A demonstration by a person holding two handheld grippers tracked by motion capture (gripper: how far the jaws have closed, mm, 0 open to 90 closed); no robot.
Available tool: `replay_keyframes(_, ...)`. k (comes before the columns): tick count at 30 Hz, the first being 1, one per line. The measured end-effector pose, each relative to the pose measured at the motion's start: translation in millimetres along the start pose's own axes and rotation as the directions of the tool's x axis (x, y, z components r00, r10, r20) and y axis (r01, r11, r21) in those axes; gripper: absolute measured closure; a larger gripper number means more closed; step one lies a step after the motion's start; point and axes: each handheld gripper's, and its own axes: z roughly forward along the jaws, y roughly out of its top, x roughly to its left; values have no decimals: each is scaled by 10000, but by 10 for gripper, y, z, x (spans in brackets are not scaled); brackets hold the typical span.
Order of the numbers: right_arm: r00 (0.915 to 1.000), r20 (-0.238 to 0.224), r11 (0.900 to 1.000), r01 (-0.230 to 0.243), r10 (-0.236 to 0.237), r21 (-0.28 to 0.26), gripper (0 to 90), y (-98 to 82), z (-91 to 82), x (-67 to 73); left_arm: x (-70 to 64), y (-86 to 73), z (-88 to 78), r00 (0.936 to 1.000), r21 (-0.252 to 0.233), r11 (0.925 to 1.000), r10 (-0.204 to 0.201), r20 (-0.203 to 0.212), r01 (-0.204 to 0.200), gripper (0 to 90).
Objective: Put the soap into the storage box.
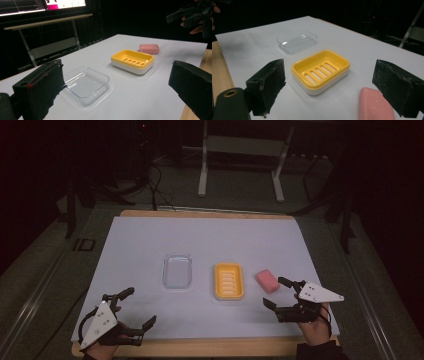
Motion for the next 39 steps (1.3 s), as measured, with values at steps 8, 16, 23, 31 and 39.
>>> replay_keyframes(8, 9985, 105, 9982, 526, -529, 282, 113, 44, 39, 49, -14, -1, 5, 9999, 165, 9998, 144, -82, -142, 6)
replay_keyframes(16, 9952, 868, 9857, 295, -444, 1657, 147, 79, 142, 20, -25, -13, 37, 9999, 365, 9992, 130, 73, -132, 6)
replay_keyframes(23, 9974, 330, 9749, 552, -638, 2159, 140, 89, 165, -15, -22, -11, 25, 9999, 366, 9992, 137, 50, -138, 6)
replay_keyframes(31, 9967, 417, 9057, 455, -695, 4215, 146, 42, 242, -33, -25, -10, 22, 9999, 370, 9993, 92, 109, -96, 6)
replay_keyframes(39, 9982, 449, 8288, 79, -398, 5595, 160, 76, 220, -68, -26, -9, 21, 9999, 374, 9992, 100, 109, -105, 6)
